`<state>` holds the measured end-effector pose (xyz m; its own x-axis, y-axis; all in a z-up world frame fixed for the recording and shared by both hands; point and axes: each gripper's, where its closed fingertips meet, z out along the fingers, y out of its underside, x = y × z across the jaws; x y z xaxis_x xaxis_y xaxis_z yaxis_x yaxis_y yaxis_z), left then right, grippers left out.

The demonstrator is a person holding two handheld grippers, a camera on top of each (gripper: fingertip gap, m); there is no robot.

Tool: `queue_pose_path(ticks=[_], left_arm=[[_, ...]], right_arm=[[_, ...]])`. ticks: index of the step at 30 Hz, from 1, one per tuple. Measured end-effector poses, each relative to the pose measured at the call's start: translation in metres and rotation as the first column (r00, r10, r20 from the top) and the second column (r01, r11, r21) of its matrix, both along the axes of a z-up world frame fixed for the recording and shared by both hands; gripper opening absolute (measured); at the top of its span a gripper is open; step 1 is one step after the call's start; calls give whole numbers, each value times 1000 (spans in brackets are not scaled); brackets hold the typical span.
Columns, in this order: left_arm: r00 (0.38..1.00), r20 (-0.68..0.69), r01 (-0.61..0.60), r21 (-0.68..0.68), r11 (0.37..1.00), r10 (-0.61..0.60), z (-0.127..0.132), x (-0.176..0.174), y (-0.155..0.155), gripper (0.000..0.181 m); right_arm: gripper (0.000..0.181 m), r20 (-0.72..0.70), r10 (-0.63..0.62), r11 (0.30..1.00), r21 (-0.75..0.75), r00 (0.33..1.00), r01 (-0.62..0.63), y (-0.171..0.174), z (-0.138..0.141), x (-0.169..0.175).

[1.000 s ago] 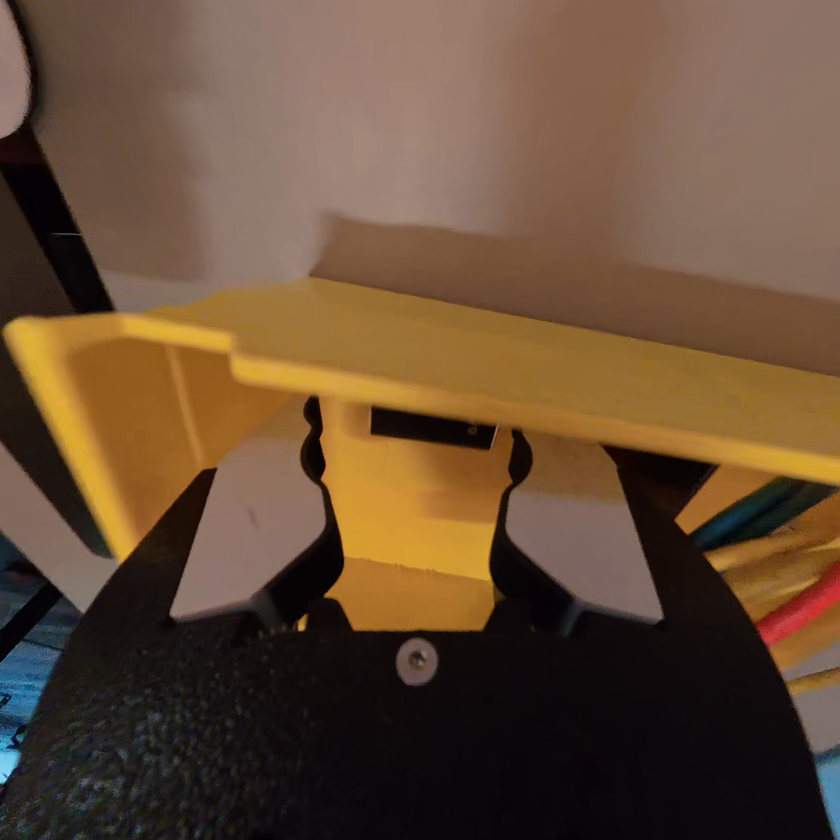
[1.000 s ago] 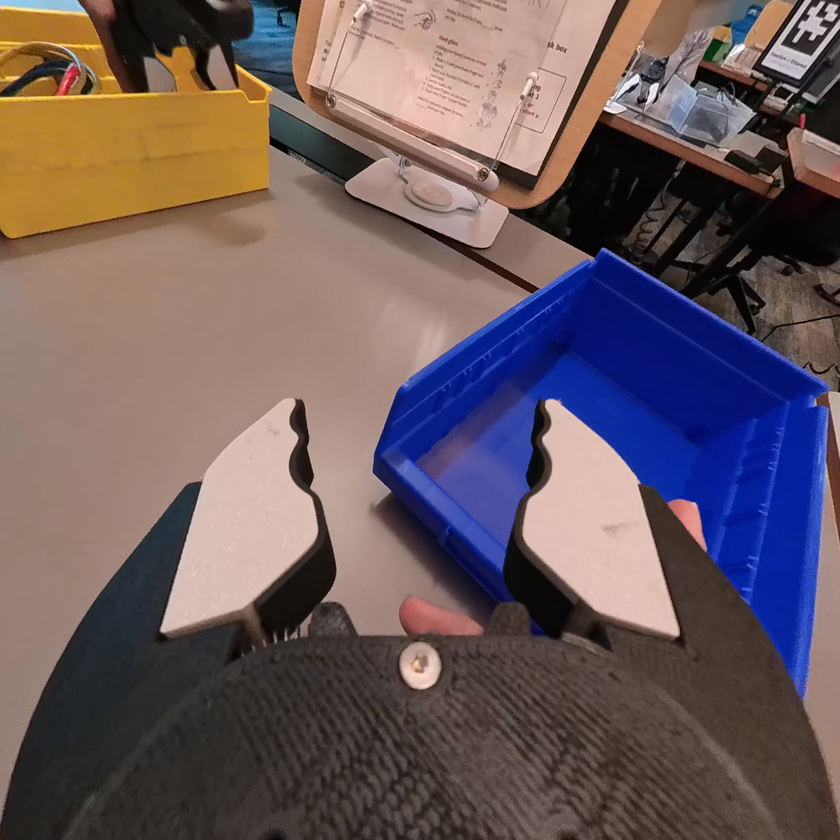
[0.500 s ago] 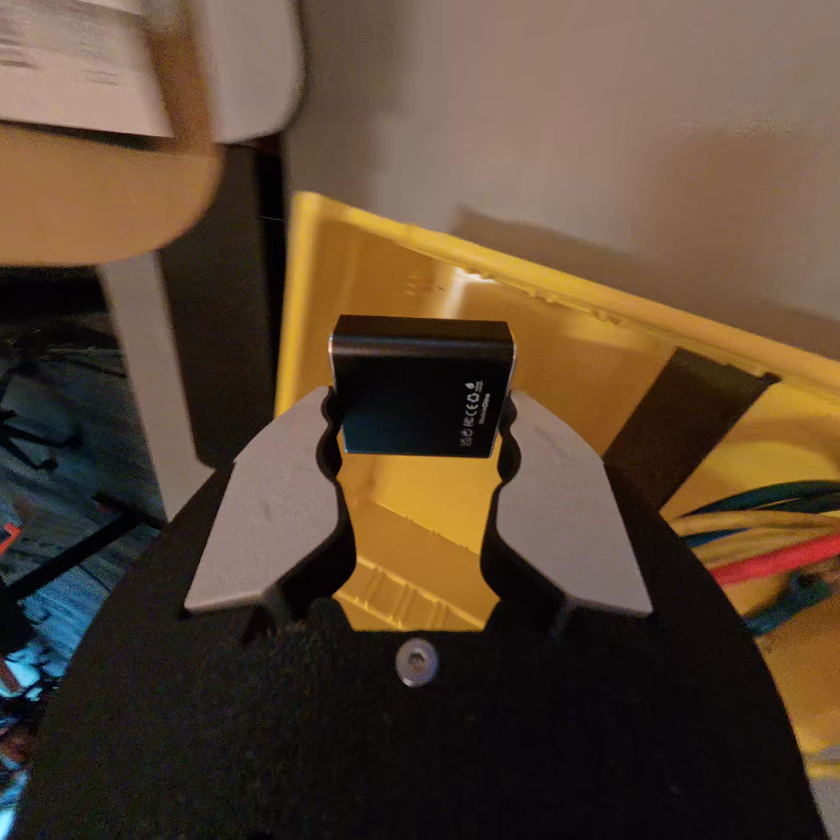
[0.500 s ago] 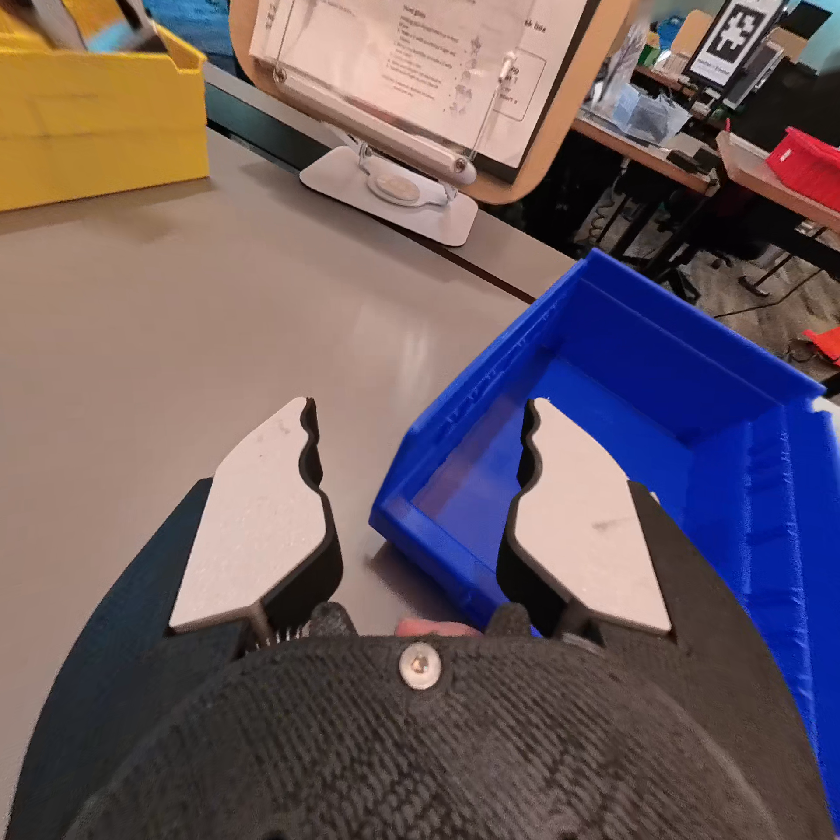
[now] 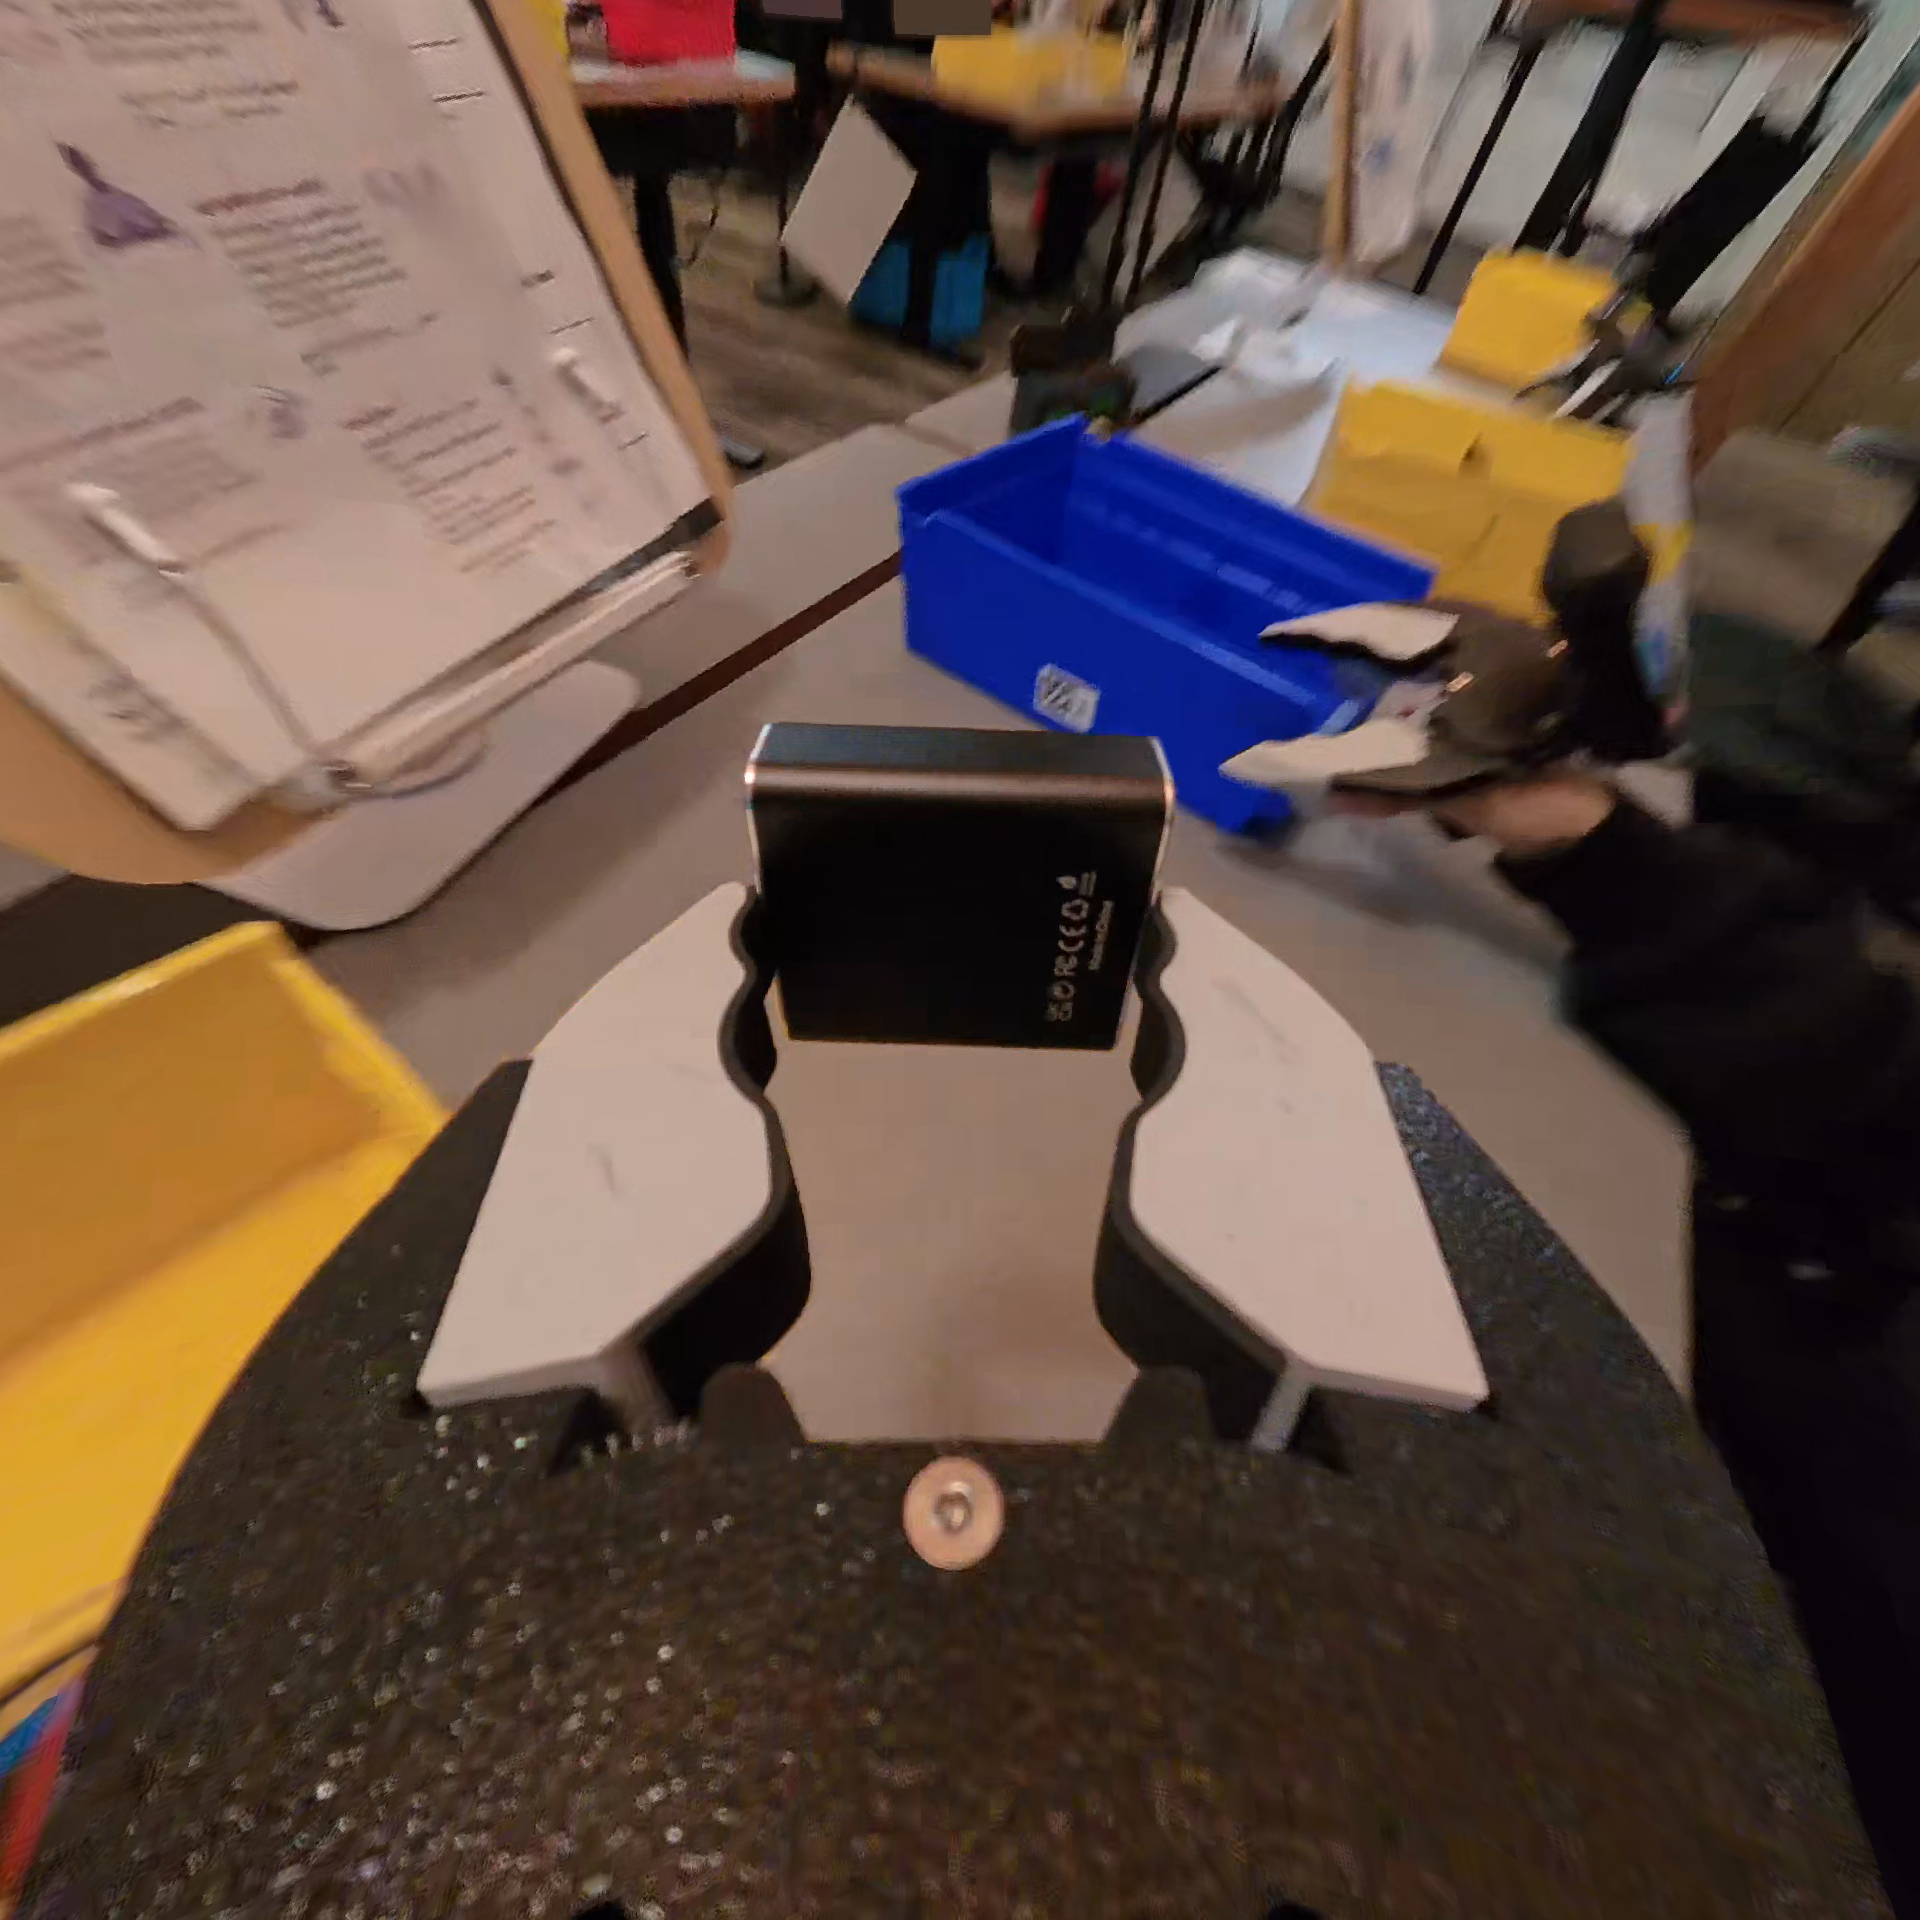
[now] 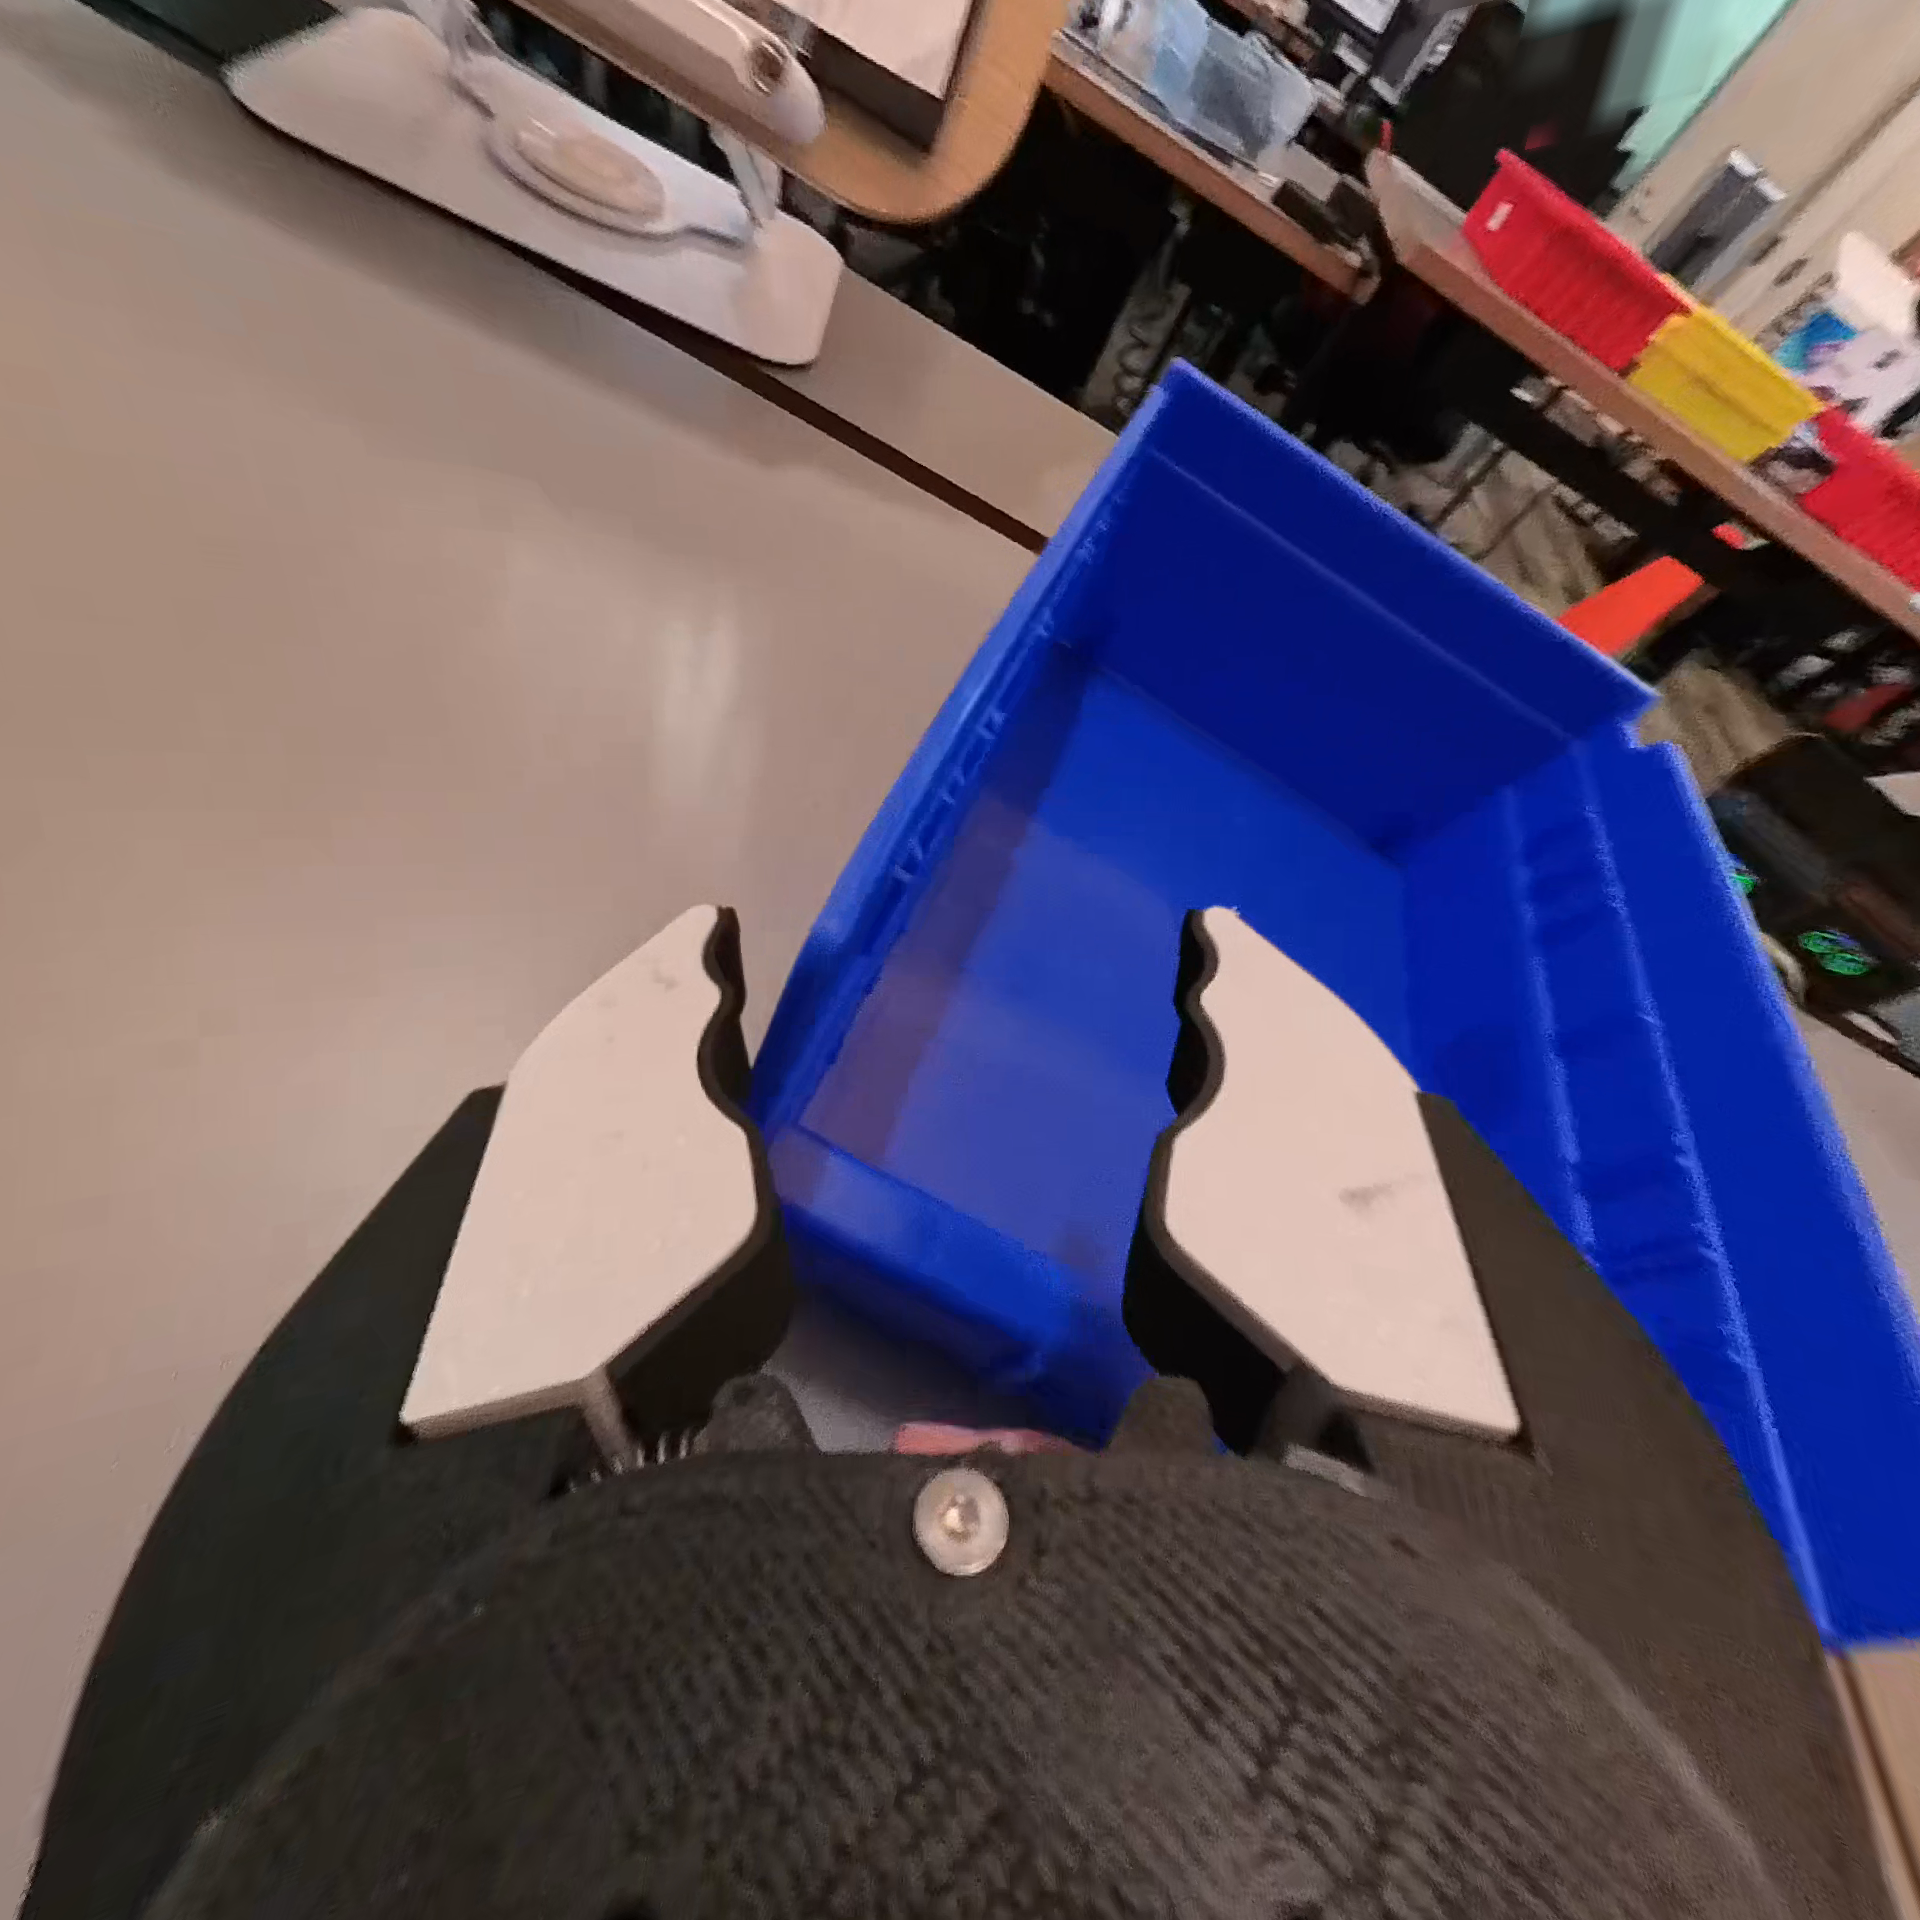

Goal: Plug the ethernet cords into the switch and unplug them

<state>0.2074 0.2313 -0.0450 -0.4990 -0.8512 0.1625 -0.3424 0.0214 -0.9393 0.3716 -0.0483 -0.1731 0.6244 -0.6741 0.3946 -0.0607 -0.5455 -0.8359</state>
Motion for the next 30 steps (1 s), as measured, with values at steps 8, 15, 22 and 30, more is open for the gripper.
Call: queue_pose_path(ticks=[8, 15, 22, 30], left_arm=[[947, 121, 301, -655, 694, -296, -13, -15, -124, 67], [906, 154, 311, -874, 372, -395, -25, -16, -157, 67], [938, 155, 291, -838, 462, -309, -36, -11, -157, 65], [975, 184, -71, -262, 962, 122, -50, 5, -113, 89]], right_arm=[[98, 243, 550, 801, 120, 799, -587, 86, 74, -122], [95, 577, 519, 738, 69, 630, -671, 131, 92, -170], [25, 674, 442, 810, -17, 591, -586, 150, 92, -168], [24, 749, 443, 877, -476, 492, -66, 132, 68, -125]])
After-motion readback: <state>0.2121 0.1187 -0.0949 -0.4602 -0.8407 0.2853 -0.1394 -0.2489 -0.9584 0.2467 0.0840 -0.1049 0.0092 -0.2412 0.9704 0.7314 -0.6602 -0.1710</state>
